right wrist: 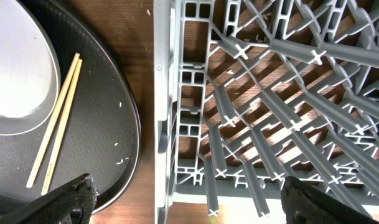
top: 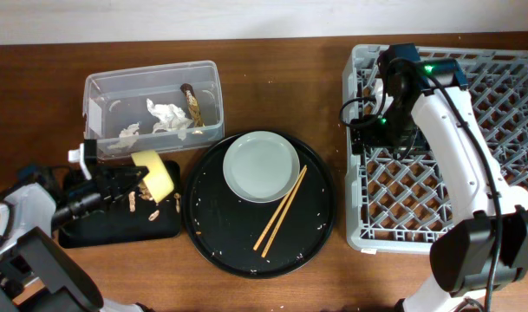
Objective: Sort waste into correct bins and load items into the dishwasher rack
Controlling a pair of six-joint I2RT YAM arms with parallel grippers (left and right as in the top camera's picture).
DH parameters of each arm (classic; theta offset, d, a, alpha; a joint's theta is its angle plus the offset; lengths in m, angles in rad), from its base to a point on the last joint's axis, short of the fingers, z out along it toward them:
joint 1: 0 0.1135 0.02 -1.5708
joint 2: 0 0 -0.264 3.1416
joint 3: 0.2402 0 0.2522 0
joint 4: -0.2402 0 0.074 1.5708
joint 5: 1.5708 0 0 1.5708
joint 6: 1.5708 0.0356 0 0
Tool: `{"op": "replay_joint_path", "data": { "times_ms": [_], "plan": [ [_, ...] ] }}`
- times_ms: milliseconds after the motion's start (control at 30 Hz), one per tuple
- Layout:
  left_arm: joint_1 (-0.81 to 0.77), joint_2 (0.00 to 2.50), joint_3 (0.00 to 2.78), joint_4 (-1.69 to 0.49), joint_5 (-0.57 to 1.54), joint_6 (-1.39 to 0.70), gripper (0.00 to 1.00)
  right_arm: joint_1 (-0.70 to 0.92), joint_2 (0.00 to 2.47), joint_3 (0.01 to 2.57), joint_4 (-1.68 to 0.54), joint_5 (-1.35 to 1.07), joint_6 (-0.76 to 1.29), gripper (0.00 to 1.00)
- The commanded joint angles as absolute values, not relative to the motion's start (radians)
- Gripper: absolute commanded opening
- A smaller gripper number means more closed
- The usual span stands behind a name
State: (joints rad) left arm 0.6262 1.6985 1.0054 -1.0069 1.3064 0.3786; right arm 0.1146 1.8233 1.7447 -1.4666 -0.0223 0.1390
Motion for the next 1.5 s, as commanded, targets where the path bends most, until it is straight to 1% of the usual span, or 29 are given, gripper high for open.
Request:
{"op": "replay_joint_path", "data": {
  "times_ms": [0, 67, 100, 133, 167, 200, 233, 267, 300, 333, 367, 400, 567, 700, 933, 1033, 1100, 1200, 1233, 1267, 1300, 1333, 1367, 1467],
  "plan": [
    [0.665, 1.707, 0.995, -1.008, 1.378, 0.413, 0.00, 0.111, 1.807, 1.752, -1.472, -0.010, 0.135, 0.96],
    [0.667, 1.707, 0.995, -0.984, 1.353, 0.431, 0.00, 0.111, 1.807, 1.752, -1.474, -0.010, 0.135, 0.96],
    [0.667, 1.712, 0.995, -0.959, 1.295, 0.352, 0.00, 0.111, 1.807, 1.752, -1.474, -0.010, 0.135, 0.96],
    [0.667, 1.715, 0.995, -0.959, 1.309, 0.338, 0.00, 0.111, 1.807, 1.752, -1.474, -0.010, 0.135, 0.96],
    [0.666, 1.716, 0.995, -0.968, 1.359, 0.365, 0.00, 0.111, 1.807, 1.752, -1.474, -0.010, 0.135, 0.96],
    [0.663, 1.715, 0.995, -0.997, 1.438, 0.449, 0.00, 0.110, 1.807, 1.752, -1.474, -0.010, 0.135, 0.97],
    [0.662, 1.715, 0.995, -1.012, 1.465, 0.495, 0.00, 0.111, 1.807, 1.752, -1.474, -0.010, 0.135, 0.97],
    [0.662, 1.717, 0.995, -0.999, 1.446, 0.502, 0.00, 0.111, 1.807, 1.752, -1.474, -0.010, 0.135, 0.96],
    [0.665, 1.720, 0.995, -0.978, 1.412, 0.468, 0.00, 0.111, 1.807, 1.752, -1.474, -0.010, 0.135, 0.97],
    [0.669, 1.725, 0.995, -0.979, 1.404, 0.391, 0.00, 0.111, 1.807, 1.752, -1.474, -0.010, 0.135, 0.97],
    [0.667, 1.723, 0.995, -1.028, 1.491, 0.516, 0.00, 0.111, 1.807, 1.752, -1.474, -0.010, 0.135, 0.96],
    [0.668, 1.722, 0.995, -1.029, 1.497, 0.544, 0.00, 0.111, 1.807, 1.752, -1.474, -0.010, 0.135, 0.97],
    [0.679, 1.730, 0.995, -1.000, 1.475, 0.449, 0.00, 0.111, 1.807, 1.752, -1.474, -0.010, 0.135, 0.96],
    [0.680, 1.731, 0.995, -1.005, 1.504, 0.465, 0.00, 0.111, 1.807, 1.752, -1.474, -0.010, 0.135, 0.97],
    [0.679, 1.731, 0.995, -0.997, 1.485, 0.458, 0.00, 0.111, 1.807, 1.752, -1.475, -0.010, 0.135, 0.97],
    [0.655, 1.713, 0.997, -1.029, 1.465, 0.459, 0.00, 0.110, 1.807, 1.752, -1.475, -0.010, 0.135, 0.97],
    [0.596, 1.664, 0.999, -1.039, 1.396, 0.458, 0.00, 0.111, 1.807, 1.752, -1.475, -0.010, 0.135, 0.97],
    [0.471, 1.574, 1.007, -1.049, 1.312, 0.451, 0.00, 0.111, 1.807, 1.752, -1.474, -0.010, 0.135, 0.97],
    [0.420, 1.549, 1.012, -1.045, 1.259, 0.420, 0.00, 0.111, 1.807, 1.752, -1.474, -0.010, 0.135, 0.97],
    [0.336, 1.520, 1.016, -1.025, 1.141, 0.351, 0.00, 0.111, 1.807, 1.752, -1.474, -0.010, 0.135, 0.97],
    [0.298, 1.510, 1.016, -1.014, 1.082, 0.318, 0.00, 0.111, 1.807, 1.752, -1.474, -0.010, 0.135, 0.97],
    [0.205, 1.497, 1.016, -0.996, 0.941, 0.244, 0.00, 0.111, 1.807, 1.752, -1.474, -0.010, 0.135, 0.97],
    [0.120, 1.496, 1.016, -0.992, 0.844, 0.194, 0.00, 0.111, 1.807, 1.752, -1.474, -0.010, 0.135, 0.97],
    [-0.096, 1.500, 1.016, -0.972, 0.655, 0.059, 0.00, 0.111, 1.807, 1.752, -1.474, -0.010, 0.136, 0.97]
  ]
}}
